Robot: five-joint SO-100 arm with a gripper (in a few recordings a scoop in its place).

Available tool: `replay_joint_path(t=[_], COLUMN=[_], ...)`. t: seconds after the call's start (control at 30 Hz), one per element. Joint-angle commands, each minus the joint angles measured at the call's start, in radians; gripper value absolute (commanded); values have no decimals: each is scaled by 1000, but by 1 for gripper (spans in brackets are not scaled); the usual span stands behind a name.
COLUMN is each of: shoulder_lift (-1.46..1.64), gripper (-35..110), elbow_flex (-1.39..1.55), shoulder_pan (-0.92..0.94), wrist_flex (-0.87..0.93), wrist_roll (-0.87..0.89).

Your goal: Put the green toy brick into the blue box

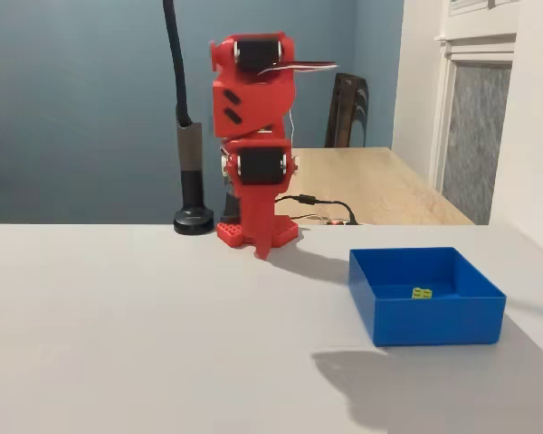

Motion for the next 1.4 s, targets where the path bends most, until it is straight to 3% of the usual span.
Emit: replay_joint_path(t=[0.0, 0.63, 1.0, 1.37], shoulder_lift=[189, 841, 1252, 1427], gripper=[0, 0, 0, 0], elbow_flex=[109, 988, 1285, 1401], shoulder_pan=[46, 75, 52, 54], wrist_flex=[-38, -488, -512, -514], wrist_roll=[-11, -164, -172, -150])
